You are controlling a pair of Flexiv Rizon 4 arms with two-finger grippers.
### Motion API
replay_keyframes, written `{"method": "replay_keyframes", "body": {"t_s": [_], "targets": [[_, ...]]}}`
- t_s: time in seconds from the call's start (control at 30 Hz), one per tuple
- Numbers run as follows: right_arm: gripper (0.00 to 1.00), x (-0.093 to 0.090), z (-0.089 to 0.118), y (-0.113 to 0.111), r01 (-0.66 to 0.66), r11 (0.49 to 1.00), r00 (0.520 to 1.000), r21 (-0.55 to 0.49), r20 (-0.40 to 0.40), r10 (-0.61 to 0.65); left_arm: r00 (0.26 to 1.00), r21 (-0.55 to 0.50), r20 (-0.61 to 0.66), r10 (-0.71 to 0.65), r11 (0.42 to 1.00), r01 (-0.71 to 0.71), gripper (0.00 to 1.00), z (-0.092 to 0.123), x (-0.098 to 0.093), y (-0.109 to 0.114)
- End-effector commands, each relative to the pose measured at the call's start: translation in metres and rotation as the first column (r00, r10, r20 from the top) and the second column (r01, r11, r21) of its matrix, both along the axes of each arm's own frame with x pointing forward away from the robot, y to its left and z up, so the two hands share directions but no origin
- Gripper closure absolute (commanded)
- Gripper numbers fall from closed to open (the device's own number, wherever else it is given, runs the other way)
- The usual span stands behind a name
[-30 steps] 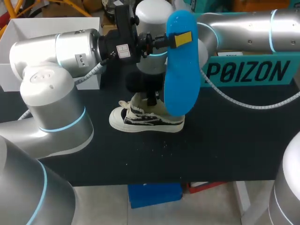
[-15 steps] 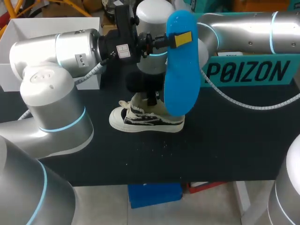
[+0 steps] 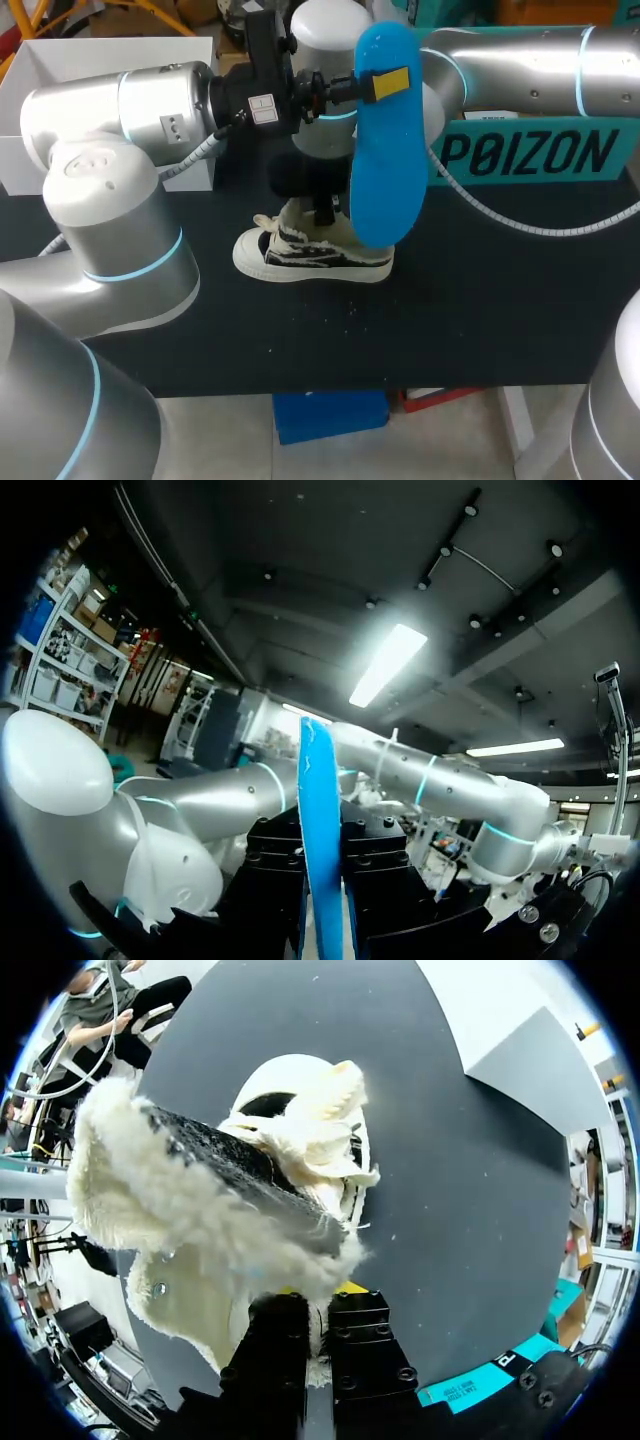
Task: Take the shoe out of the shoebox, open the shoe tongue, remove and reinsert the insole, then place the shoe into the shoebox
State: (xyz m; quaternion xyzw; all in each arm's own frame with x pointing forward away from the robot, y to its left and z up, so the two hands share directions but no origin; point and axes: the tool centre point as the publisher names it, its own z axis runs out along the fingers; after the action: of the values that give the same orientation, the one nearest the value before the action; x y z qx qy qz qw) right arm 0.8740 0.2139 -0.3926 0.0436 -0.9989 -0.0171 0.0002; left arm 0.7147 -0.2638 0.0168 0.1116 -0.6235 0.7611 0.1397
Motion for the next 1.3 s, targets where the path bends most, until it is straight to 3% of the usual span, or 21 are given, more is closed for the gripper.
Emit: {"method": "replay_keyframes", "body": {"t_s": [0.03, 0.17, 0.4, 0.57, 0.63, 0.83, 1.0, 1.1, 1.3], "targets": [[1.0, -0.001, 0.001, -0.001, 0.01, 0.999, 1.0, -0.031, -0.012, -0.011, 1.0, 0.006, 0.0, -0.001, 1.0, 0.001, 1.0, 0.0, -0.001, 0.0], [1.0, 0.006, 0.012, -0.006, 0.089, 0.992, 0.996, -0.088, -0.017, -0.091, 1.0, 0.006, 0.0, -0.001, 1.0, 0.001, 1.0, 0.0, -0.001, 0.0], [1.0, 0.019, 0.041, -0.013, 0.326, 0.937, 0.945, -0.124, 0.014, -0.326, 1.0, 0.006, 0.0, -0.001, 1.0, 0.001, 1.0, 0.0, -0.001, 0.0], [1.0, 0.024, 0.052, -0.014, 0.449, 0.882, 0.893, -0.141, 0.05, -0.447, 1.0, 0.006, 0.0, -0.001, 1.0, 0.001, 1.0, 0.0, -0.001, 0.0], [1.0, 0.028, 0.055, -0.013, 0.522, 0.837, 0.852, -0.161, 0.066, -0.519, 1.0, 0.006, 0.0, -0.001, 1.0, 0.001, 1.0, 0.0, -0.001, 0.0], [1.0, 0.044, 0.057, -0.013, 0.745, 0.648, 0.664, -0.158, 0.09, -0.742, 1.0, 0.006, 0.0, -0.001, 1.0, 0.001, 1.0, 0.0, -0.001, 0.0], [1.0, 0.051, 0.058, -0.009, 0.882, 0.452, 0.465, -0.129, 0.099, -0.88, 1.0, 0.006, 0.0, -0.001, 1.0, 0.001, 1.0, 0.0, -0.001, 0.0], [1.0, 0.052, 0.059, -0.007, 0.944, 0.313, 0.323, -0.1, 0.099, -0.941, 1.0, 0.006, 0.0, -0.001, 1.0, 0.001, 1.0, 0.0, -0.001, 0.0], [1.0, 0.048, 0.059, -0.006, 0.994, 0.085, 0.09, -0.066, 0.071, -0.993, 1.0, 0.006, 0.0, -0.001, 1.0, 0.001, 1.0, 0.0, -0.001, 0.0]]}}
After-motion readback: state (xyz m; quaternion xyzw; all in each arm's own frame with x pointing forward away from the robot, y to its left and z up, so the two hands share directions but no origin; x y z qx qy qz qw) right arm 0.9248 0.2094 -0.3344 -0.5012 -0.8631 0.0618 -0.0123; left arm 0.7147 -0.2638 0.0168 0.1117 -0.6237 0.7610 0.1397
